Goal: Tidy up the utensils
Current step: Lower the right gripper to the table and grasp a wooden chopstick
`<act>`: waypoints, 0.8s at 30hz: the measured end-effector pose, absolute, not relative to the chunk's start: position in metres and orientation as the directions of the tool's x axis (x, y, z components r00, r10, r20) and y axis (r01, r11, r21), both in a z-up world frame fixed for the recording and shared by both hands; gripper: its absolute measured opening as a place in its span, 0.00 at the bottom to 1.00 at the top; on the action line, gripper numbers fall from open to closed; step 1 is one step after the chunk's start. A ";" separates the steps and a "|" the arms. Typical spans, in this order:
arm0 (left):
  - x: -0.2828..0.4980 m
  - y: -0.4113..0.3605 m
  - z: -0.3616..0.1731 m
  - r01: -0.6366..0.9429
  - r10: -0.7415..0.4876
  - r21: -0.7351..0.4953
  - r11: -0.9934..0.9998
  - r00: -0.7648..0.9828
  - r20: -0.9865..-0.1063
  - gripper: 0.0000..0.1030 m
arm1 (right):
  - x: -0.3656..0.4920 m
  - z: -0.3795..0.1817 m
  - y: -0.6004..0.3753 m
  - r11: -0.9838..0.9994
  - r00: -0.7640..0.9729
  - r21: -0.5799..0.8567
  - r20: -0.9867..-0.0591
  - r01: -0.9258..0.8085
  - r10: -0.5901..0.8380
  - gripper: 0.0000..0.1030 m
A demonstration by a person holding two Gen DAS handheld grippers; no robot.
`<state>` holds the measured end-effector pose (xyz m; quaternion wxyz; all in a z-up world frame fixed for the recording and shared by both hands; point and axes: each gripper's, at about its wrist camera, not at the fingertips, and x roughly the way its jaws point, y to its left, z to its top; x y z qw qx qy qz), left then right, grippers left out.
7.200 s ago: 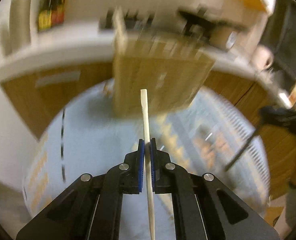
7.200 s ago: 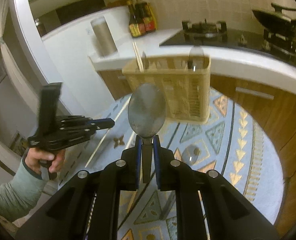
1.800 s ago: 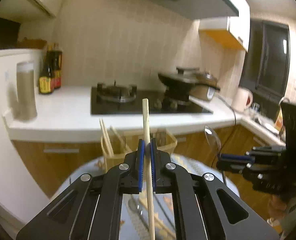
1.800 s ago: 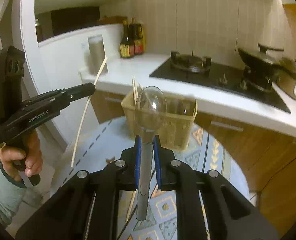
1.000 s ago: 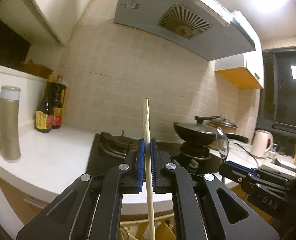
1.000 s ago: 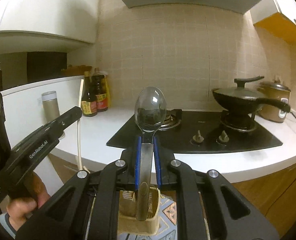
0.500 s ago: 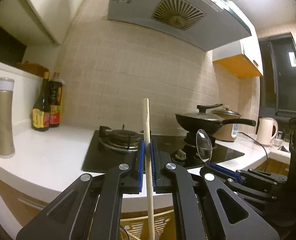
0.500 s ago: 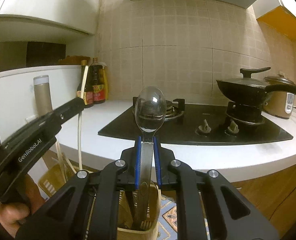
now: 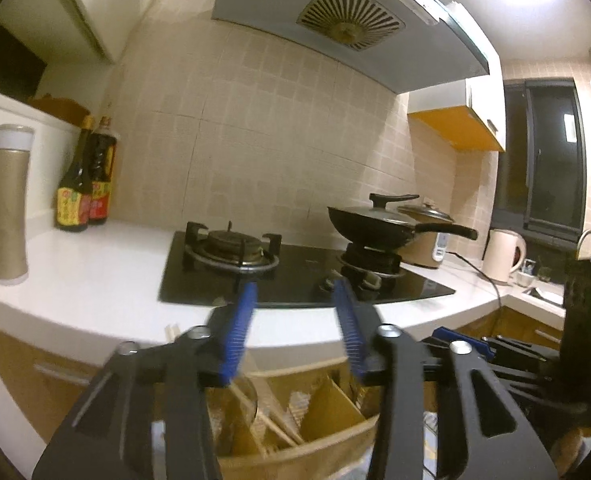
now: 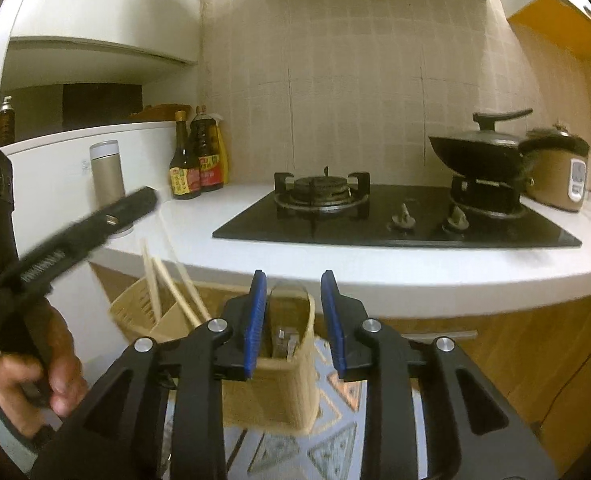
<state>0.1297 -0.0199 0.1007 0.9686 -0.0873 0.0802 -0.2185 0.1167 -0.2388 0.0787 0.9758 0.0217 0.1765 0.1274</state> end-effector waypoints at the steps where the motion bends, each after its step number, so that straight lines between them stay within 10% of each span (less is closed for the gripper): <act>1: 0.124 -0.015 0.101 0.408 -0.440 -0.212 0.888 0.888 -0.137 0.46 | 0.109 0.078 -0.242 0.965 0.898 0.096 -0.354 -0.244 0.262 0.29; 4: 0.109 -0.003 0.098 0.410 -0.466 -0.247 0.878 0.850 -0.245 0.46 | 0.091 0.076 -0.246 0.959 0.873 0.113 -0.397 -0.261 0.284 0.44; 15: 0.097 -0.009 0.008 0.359 -0.440 -0.274 0.892 0.549 -0.711 0.46 | 0.045 0.024 -0.222 0.922 0.625 0.244 -0.680 -0.301 0.384 0.43; 24: 0.090 -0.023 -0.049 0.343 -0.331 -0.175 0.923 0.476 -0.815 0.46 | 0.003 -0.038 -0.187 0.908 0.479 0.259 -0.783 -0.329 0.397 0.33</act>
